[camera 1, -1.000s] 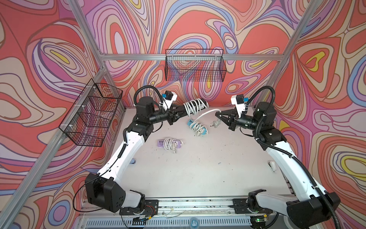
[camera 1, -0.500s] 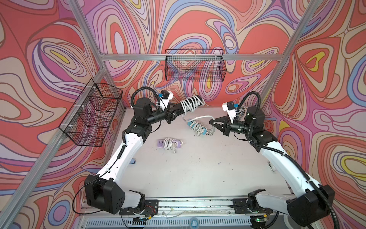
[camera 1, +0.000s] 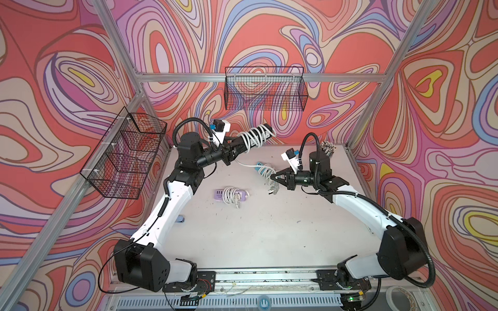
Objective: Unwrap the cord wrapped around the power strip
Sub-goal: Unwrap the power cord from the power strip.
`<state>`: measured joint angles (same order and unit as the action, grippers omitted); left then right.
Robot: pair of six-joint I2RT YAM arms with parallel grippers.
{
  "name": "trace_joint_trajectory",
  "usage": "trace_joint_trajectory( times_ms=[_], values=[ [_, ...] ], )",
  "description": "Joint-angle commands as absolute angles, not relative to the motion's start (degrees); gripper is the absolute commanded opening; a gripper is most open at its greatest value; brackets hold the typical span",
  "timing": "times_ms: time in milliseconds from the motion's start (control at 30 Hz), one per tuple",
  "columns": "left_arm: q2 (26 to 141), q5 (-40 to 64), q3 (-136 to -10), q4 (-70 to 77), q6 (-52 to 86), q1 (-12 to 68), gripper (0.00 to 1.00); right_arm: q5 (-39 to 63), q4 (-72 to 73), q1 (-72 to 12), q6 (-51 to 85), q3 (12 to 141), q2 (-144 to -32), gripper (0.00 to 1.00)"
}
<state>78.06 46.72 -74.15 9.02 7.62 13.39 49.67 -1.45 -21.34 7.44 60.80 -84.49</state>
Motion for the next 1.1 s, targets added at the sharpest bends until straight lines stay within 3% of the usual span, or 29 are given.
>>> trace_joint_trajectory(
  times_ms=[0,233,733,900,1067],
  values=[
    [76.1,48.89,-74.71,15.28,9.41,13.22,0.0,48.07,3.93,-21.51,8.73,60.18,-87.33,0.0],
    [78.11,52.45,-75.05,19.81,14.83,13.2,0.0,44.98,8.96,-21.39,10.81,63.92,-96.4,0.0],
    [79.19,59.57,-76.19,21.76,18.55,14.03,0.0,42.07,6.46,-16.53,16.09,89.33,-116.66,0.0],
    [80.87,61.12,-77.17,18.81,16.78,15.54,0.0,41.75,-5.93,-13.48,13.45,112.02,-119.0,0.0],
    [82.33,61.27,-77.22,18.43,16.65,16.14,0.0,42.01,-22.04,-11.61,11.19,145.44,-126.68,0.0]
  ],
)
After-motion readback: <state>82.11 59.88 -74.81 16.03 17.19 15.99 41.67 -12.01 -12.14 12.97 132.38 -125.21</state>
